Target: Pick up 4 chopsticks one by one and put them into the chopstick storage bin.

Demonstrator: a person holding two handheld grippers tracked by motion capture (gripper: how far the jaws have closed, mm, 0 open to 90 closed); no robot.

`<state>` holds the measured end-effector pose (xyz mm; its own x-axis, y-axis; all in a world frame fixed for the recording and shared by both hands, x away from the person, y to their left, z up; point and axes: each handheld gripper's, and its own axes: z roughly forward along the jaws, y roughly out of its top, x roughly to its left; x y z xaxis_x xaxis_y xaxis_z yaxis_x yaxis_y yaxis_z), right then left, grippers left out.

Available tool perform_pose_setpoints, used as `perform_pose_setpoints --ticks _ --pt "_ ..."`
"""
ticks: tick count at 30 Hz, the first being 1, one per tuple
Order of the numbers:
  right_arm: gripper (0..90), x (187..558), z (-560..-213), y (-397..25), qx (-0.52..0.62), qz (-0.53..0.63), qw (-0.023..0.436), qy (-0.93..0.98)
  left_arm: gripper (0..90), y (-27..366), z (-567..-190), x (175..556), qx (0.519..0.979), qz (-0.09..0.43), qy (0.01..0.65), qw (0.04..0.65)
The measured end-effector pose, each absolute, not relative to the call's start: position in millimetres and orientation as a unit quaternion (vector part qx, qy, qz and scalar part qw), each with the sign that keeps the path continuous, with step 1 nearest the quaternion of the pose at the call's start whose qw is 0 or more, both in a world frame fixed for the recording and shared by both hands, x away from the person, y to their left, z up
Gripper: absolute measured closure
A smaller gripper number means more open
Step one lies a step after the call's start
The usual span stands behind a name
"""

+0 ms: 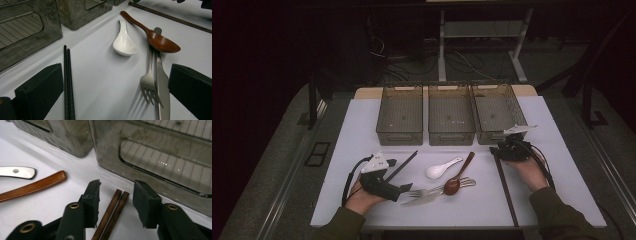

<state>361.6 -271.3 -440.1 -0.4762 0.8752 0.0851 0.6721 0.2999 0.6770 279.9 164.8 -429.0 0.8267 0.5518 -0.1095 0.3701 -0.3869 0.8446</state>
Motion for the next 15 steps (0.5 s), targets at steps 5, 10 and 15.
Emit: perform_pose_setpoints --ticks 5,10,15 --pt "62.6 365.2 -444.3 -269.7 0.501 0.323 0.147 0.789 0.0 164.6 -429.3 279.9 0.828 0.095 0.279 0.477" --pt "65.9 366.4 -446.4 -269.0 0.504 0.318 0.147 0.790 0.0 164.8 -429.2 280.0 0.828 0.095 0.279 0.478" --pt "68.4 365.9 -447.5 -266.1 0.503 0.311 0.155 0.791 0.0 164.8 -429.2 280.0 0.828 0.096 0.278 0.478"
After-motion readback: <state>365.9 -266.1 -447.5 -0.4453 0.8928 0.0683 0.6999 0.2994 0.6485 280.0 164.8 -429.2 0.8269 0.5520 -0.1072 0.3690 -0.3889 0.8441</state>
